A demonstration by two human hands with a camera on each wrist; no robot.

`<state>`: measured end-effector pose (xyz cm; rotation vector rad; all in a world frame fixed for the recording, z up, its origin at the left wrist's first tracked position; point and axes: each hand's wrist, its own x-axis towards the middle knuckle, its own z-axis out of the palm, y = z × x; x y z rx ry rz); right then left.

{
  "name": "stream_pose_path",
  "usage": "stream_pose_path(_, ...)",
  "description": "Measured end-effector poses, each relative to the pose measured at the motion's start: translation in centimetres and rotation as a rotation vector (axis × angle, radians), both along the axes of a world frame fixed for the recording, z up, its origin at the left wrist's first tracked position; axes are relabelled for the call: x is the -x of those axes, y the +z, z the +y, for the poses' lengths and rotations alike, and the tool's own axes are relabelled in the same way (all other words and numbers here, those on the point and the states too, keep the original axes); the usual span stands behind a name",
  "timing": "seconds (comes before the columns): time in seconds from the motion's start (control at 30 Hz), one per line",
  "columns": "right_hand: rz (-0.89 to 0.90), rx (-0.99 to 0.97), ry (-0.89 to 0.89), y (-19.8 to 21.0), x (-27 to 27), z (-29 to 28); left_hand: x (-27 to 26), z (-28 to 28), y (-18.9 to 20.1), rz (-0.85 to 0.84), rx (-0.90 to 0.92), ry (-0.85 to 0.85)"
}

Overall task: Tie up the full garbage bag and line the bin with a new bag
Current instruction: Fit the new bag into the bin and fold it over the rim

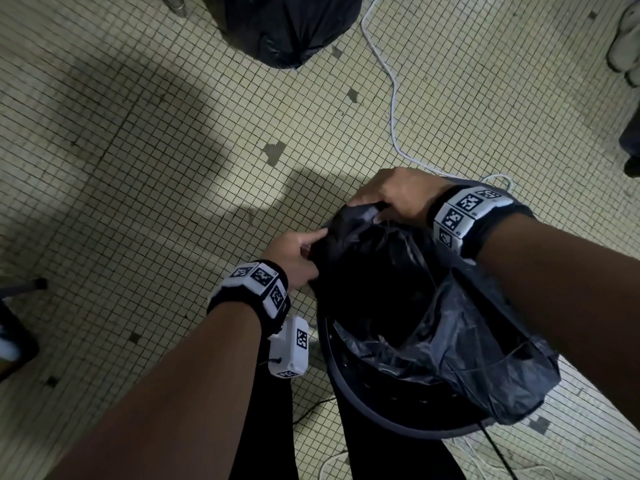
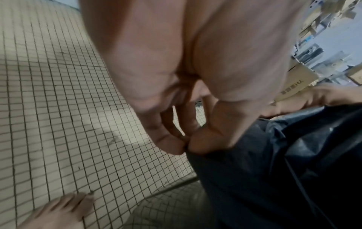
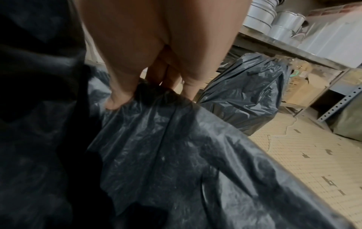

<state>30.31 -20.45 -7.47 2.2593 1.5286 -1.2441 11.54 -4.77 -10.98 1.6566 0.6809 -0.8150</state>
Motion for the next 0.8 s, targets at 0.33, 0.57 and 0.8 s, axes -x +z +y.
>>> stream_pose_path(0.33, -0.016, -0.069, -0.289, -0.3, -2.1, -2.9, 0.1, -0.4, 0.3, 0.042, 0.102, 0.43)
stream_pose_path(0.57, -0.001, -0.045, -0.46, 1.0, -2.9, -4.2, 1.4, 1.3, 0.0, 0.016, 0.107, -0.011)
stream_pose_path(0.8, -0.003, -0.048, -0.478, 1.0, -2.7, -4.4, 3.1, 3.4, -0.6, -0.05, 0.074, -0.159)
